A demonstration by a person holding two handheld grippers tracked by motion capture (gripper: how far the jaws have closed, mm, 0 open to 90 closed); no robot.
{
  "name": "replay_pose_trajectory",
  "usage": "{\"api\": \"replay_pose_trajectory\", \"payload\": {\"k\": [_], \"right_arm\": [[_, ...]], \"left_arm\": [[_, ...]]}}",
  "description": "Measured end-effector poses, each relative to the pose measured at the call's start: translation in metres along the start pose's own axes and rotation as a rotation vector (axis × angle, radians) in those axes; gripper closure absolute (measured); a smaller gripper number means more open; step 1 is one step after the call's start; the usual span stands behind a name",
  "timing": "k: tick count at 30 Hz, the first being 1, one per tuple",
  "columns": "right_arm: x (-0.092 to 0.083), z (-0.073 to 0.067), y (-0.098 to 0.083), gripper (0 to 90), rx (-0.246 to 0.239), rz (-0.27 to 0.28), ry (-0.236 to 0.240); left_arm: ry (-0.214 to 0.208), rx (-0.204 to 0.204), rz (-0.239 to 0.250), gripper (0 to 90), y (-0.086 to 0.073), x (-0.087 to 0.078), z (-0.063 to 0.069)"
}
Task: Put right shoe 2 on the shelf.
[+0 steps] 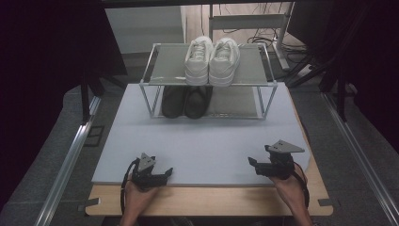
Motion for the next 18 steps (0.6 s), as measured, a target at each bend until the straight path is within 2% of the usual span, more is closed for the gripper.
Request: {"api": "replay_pose_trajectory", "payload": {"k": [9,12,14,18], "right_arm": [[0.019,-0.001,-0.031,12.9,-0.018,-0.043,-0.041],[0.028,-0.002,-0.039,9.5,-0.019,-0.064,-0.034],[0.029,0.0,-0.044,7.8,0.003,-0.018,-0.02],[0.029,-0.002,-0.046,8.0,-0.005,-0.008,-0.029]], "left_arm": [[0.0,0.001,0.0,13.2,0.0,0.0,0.0],[0.0,0.0,0.0,13.2,0.0,0.0,0.0],[-0.001,0.0,0.001,13.2,0.0,0.0,0.0],[-0.002,0.0,0.001,13.1,0.0,0.0,0.0]]}}
Point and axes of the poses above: each handheld gripper's, and its own axes: x roughly forward along the jaws, y roughly out of its top, z roughly to its right, the point moved 1 cm from there along x, roughly forward along the jaws, and after that the axes turned 4 degrees about -z, right-handed, at the moved point
